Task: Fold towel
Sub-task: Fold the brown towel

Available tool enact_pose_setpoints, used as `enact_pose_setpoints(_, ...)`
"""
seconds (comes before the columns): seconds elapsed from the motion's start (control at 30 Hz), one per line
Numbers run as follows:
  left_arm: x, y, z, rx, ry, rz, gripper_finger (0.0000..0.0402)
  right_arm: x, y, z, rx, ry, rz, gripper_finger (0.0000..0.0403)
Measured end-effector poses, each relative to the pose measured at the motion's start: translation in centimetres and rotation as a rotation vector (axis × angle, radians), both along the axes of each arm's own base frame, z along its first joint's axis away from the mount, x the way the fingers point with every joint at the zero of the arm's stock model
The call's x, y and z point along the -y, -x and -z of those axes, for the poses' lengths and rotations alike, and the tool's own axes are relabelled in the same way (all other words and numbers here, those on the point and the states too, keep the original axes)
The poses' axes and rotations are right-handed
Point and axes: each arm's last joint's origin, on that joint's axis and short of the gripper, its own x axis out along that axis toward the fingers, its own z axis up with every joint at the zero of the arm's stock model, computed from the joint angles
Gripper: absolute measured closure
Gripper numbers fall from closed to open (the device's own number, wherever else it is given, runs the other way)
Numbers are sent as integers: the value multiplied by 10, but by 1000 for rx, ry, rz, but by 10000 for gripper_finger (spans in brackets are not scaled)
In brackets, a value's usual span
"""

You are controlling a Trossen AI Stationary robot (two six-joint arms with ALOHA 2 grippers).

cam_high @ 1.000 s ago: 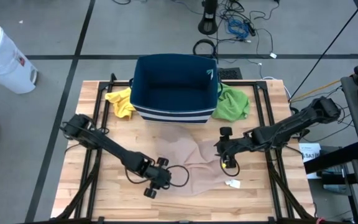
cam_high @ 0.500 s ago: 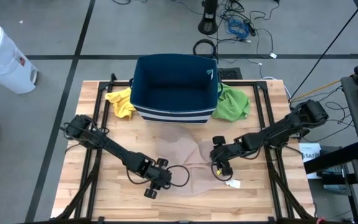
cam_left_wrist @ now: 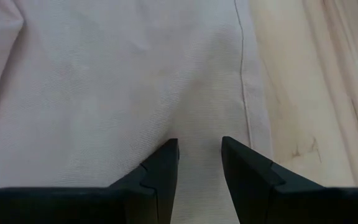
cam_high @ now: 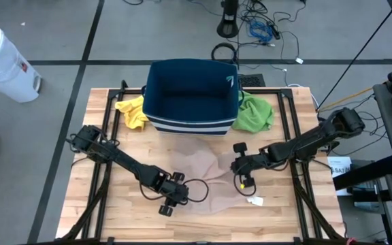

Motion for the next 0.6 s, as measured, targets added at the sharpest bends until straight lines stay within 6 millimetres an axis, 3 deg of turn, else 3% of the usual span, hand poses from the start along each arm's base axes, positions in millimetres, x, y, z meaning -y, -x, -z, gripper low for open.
enact_pose_setpoints(0.27,-2,5,6,-16,19,6,269,23,12,-12,-23,159,137,402)
enact_pose_setpoints(0.6,3,12,9,-68,44,38,269,52,20,-35,80,377,343,403)
